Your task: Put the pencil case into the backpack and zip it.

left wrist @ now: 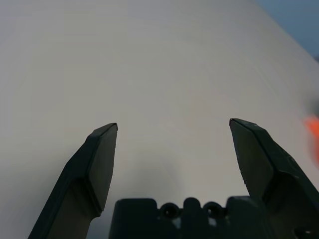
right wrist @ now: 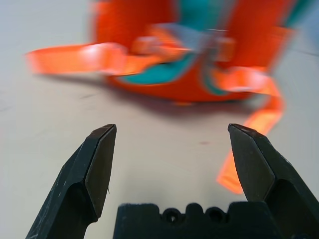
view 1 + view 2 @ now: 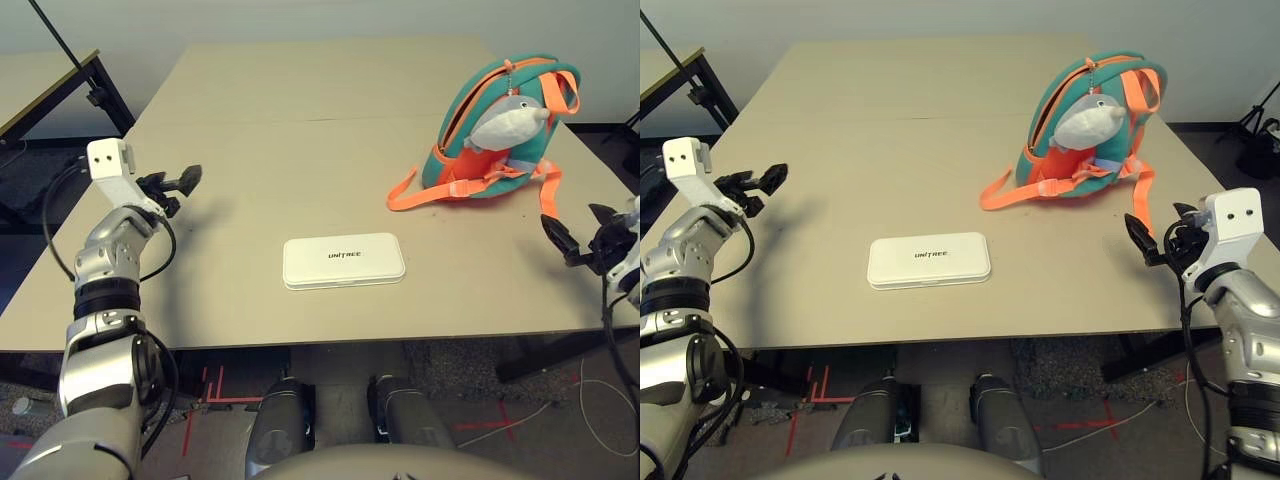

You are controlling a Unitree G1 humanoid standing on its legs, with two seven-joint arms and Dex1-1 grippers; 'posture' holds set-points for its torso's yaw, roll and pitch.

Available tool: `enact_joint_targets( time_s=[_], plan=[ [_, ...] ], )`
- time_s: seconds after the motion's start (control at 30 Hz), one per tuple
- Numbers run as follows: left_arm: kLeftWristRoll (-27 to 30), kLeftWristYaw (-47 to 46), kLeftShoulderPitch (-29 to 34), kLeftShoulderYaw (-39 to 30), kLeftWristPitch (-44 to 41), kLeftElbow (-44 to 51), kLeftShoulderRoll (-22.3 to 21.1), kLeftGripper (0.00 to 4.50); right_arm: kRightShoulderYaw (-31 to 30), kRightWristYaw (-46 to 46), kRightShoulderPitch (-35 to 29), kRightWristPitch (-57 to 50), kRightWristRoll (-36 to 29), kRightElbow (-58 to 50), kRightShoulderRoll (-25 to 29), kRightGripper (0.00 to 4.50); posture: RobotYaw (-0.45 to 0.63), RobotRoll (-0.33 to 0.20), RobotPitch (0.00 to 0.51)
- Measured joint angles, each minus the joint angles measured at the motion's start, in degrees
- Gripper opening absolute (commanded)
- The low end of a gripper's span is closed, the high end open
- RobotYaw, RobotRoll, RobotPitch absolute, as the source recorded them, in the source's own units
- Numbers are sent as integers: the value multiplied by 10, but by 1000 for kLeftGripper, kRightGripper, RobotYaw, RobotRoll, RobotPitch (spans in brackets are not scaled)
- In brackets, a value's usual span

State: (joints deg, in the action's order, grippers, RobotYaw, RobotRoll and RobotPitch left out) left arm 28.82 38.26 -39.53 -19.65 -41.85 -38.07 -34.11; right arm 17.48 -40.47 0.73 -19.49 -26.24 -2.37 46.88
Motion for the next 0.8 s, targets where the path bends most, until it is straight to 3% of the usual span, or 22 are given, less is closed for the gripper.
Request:
enact_joint_targets(
  time_s=[0.13,0.3,0.33,0.43,0.7,0.73,0.8],
  plan=[
    [26,52,-9,38,-151,38,-20,4500,-64,-55,11,-23,26,-30,36,4472,-158,0,48],
    [48,85,-42,59,-272,45,-43,4500,-131,-106,60,-24,62,-53,52,4472,-141,0,42],
    [51,89,-50,64,-303,45,-50,4500,-144,-111,74,-20,71,-51,52,4307,-138,0,41],
    [72,106,-59,73,-376,55,-55,4500,-168,-123,107,-5,95,-39,50,3500,-134,0,39],
    [104,148,-43,134,-460,87,-52,4500,-239,-139,174,61,178,29,13,315,-162,0,37],
    [104,153,-41,145,-462,87,-51,4500,-245,-139,183,68,188,42,8,40,-163,0,39],
    [106,164,-39,161,-465,86,-50,4500,-256,-139,194,83,208,62,-1,40,-166,0,42]
  ],
)
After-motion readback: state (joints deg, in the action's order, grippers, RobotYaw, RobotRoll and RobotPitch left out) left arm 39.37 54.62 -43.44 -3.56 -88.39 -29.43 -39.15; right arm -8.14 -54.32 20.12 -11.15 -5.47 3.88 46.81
